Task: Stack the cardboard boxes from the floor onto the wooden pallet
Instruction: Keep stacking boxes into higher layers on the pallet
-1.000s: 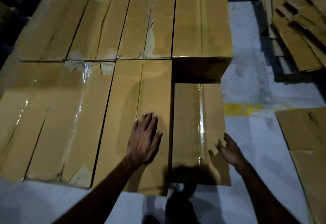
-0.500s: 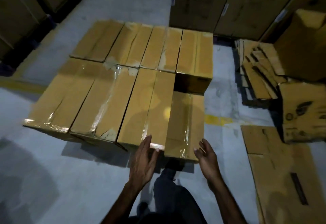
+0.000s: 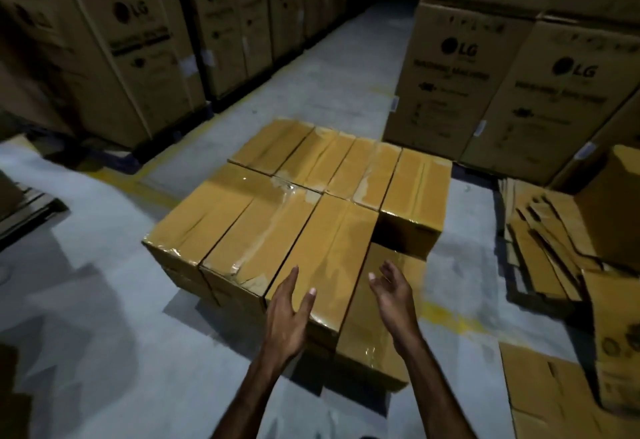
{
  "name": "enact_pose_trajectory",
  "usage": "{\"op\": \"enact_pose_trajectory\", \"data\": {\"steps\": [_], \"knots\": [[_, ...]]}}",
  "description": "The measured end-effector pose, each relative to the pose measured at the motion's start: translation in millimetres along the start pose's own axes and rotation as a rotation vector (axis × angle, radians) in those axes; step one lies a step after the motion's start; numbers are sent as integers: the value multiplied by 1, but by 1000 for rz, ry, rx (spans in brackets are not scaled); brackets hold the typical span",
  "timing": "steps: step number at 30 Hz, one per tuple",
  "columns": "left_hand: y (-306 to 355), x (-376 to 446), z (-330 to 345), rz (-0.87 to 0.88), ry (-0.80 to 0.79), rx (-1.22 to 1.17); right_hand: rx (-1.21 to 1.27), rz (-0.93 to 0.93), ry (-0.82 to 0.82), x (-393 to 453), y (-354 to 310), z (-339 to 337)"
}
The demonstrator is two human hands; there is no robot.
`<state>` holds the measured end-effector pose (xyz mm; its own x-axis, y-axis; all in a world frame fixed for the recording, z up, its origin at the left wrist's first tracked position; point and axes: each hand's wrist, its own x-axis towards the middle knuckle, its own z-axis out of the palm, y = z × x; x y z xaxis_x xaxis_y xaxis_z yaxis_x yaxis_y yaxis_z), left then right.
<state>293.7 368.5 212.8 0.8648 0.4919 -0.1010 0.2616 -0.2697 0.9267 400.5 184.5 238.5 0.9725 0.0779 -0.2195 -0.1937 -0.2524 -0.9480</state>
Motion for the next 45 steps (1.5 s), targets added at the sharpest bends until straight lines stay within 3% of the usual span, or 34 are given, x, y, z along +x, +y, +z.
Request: {"op": "enact_pose_trajectory", "data": {"steps": [13, 24, 35, 45], "knots": [[13, -82, 19, -242, 435, -92, -79, -115, -312, 15, -6, -49], [-8, -218, -3, -439, 848, -69, -175, -99, -778, -63, 13, 19], [-28, -303, -16, -501, 970, -123, -324, -196, -1101, -175, 25, 56], [-62, -383, -52, -554, 1102, -156, -432, -266, -1248, -265, 40, 82]]}}
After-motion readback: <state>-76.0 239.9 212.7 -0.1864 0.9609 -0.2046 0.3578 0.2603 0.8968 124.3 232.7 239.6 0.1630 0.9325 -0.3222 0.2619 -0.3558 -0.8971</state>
